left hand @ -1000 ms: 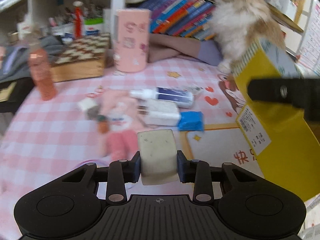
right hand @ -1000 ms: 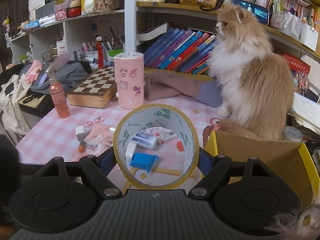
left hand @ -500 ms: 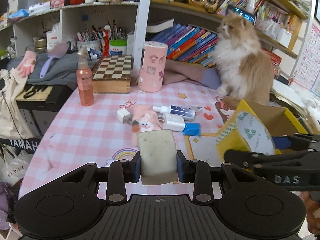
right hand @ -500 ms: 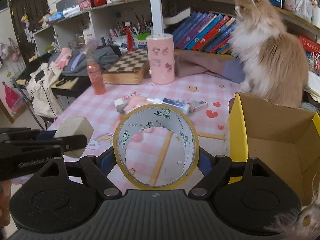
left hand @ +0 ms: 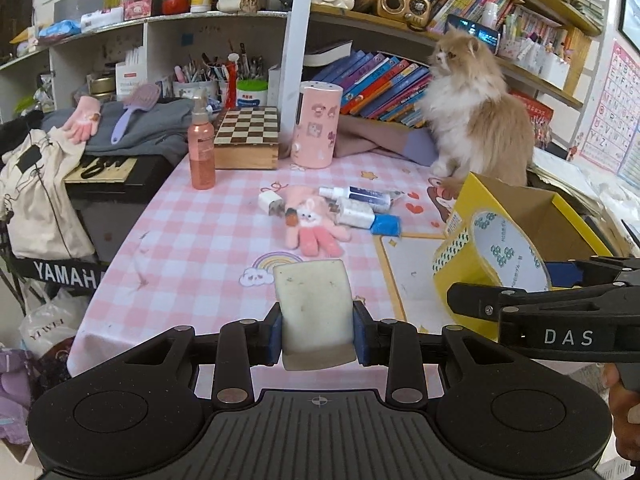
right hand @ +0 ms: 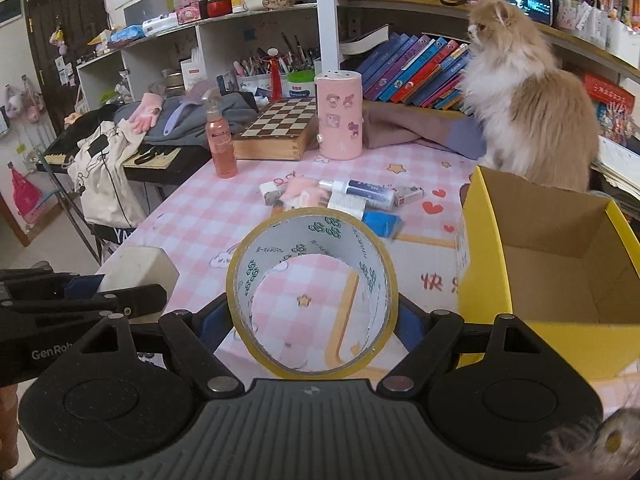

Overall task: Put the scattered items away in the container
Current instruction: 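Carry the tape roll and soap bar toward the yellow box with both tools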

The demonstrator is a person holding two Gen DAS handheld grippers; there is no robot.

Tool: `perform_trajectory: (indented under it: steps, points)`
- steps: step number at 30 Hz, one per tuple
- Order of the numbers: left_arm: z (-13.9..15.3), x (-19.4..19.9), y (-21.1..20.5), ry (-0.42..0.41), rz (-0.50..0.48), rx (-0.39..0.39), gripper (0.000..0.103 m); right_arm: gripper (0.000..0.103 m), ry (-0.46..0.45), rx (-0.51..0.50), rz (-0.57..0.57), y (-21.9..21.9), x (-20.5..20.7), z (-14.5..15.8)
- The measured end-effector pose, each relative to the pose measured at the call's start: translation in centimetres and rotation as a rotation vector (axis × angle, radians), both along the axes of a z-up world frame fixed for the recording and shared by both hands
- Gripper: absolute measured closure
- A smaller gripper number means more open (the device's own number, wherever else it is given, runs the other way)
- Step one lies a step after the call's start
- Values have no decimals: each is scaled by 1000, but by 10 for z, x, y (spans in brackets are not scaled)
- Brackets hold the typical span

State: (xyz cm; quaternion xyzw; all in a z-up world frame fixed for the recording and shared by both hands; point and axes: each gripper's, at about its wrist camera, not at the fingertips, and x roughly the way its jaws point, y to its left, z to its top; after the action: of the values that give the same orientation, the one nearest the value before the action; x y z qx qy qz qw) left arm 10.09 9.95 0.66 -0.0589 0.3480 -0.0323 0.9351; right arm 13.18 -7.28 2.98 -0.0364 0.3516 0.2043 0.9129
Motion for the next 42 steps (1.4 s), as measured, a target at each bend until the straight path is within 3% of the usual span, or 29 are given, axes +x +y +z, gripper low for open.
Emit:
perform_trajectory:
  steps: [19,42]
  points:
    - [-2,-71,-29,-3,-157,3,71,22,17,-5,-144,-33,-104,-8]
    - [-5,-67,-108,5,-406,11,71,22,44,-14,-375,-106,-138,-12]
